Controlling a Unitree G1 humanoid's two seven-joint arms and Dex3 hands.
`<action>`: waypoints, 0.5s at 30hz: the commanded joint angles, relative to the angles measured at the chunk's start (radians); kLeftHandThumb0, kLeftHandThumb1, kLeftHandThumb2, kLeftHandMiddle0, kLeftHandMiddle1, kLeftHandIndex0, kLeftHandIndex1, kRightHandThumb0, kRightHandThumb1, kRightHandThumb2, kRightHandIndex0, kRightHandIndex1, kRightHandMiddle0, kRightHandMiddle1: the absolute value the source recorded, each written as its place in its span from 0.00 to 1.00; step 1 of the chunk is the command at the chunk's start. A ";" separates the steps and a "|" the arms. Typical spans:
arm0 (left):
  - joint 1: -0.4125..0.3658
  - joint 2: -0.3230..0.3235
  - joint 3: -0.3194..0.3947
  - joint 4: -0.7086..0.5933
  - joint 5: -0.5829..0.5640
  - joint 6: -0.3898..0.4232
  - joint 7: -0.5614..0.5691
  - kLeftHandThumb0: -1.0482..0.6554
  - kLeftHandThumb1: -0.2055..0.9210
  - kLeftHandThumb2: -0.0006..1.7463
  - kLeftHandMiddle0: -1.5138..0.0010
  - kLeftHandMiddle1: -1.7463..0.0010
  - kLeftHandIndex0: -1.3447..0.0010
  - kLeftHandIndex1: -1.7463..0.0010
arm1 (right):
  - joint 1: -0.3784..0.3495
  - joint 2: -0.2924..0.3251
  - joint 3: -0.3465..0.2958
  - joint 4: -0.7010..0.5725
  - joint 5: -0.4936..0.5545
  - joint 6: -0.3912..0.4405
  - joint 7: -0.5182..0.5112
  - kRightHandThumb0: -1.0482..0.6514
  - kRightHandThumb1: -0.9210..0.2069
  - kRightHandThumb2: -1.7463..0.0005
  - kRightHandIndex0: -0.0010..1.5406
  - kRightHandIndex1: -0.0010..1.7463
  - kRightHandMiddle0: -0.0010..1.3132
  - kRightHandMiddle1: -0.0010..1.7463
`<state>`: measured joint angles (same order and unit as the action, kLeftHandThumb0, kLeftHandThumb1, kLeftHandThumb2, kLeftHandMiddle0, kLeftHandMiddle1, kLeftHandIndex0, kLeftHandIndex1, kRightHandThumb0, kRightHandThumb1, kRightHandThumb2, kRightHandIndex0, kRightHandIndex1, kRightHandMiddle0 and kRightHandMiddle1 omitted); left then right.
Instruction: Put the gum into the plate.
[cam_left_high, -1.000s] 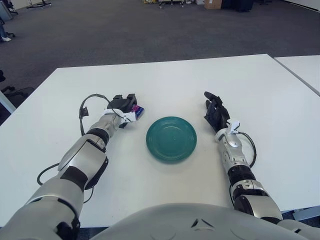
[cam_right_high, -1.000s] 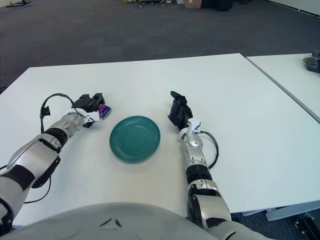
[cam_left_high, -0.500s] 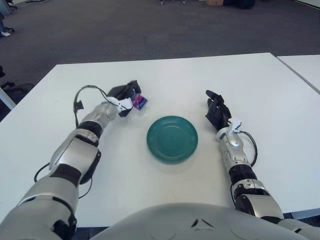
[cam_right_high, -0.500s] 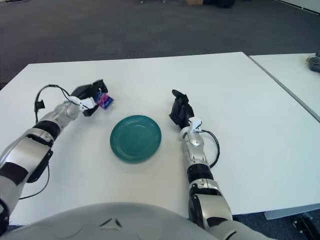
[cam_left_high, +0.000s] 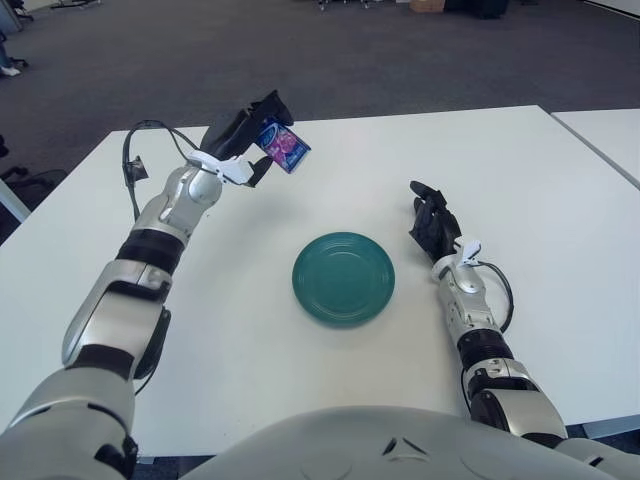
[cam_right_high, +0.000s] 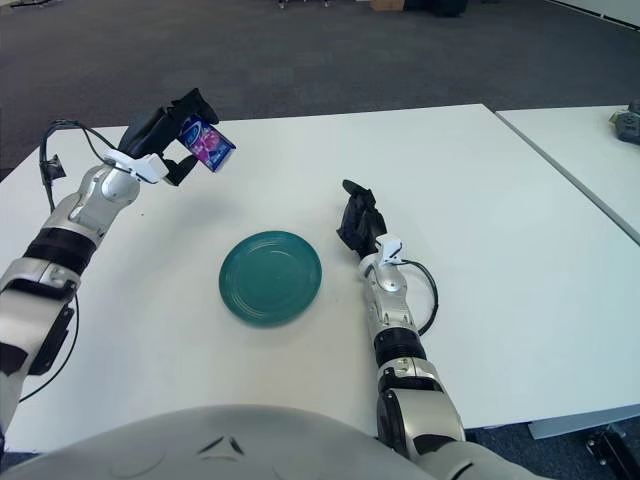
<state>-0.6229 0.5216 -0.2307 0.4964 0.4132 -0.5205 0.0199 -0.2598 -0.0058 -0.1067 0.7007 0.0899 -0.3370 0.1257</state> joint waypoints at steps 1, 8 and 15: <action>0.043 0.028 0.027 -0.090 -0.015 0.042 -0.061 0.62 0.27 0.90 0.51 0.00 0.58 0.00 | 0.059 0.005 0.002 0.070 -0.006 0.072 -0.014 0.11 0.00 0.45 0.02 0.00 0.00 0.00; 0.094 0.010 0.029 -0.221 -0.047 0.089 -0.170 0.62 0.28 0.89 0.51 0.00 0.59 0.00 | 0.058 0.005 0.004 0.074 -0.005 0.069 -0.011 0.11 0.00 0.45 0.01 0.00 0.00 0.00; 0.177 -0.070 -0.040 -0.276 -0.036 0.080 -0.204 0.62 0.28 0.89 0.50 0.02 0.59 0.00 | 0.055 0.011 0.005 0.081 -0.005 0.066 -0.016 0.11 0.00 0.45 0.02 0.00 0.00 0.00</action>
<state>-0.4946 0.4993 -0.2231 0.2367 0.3630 -0.4303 -0.1688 -0.2609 -0.0058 -0.1044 0.7089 0.0896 -0.3374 0.1226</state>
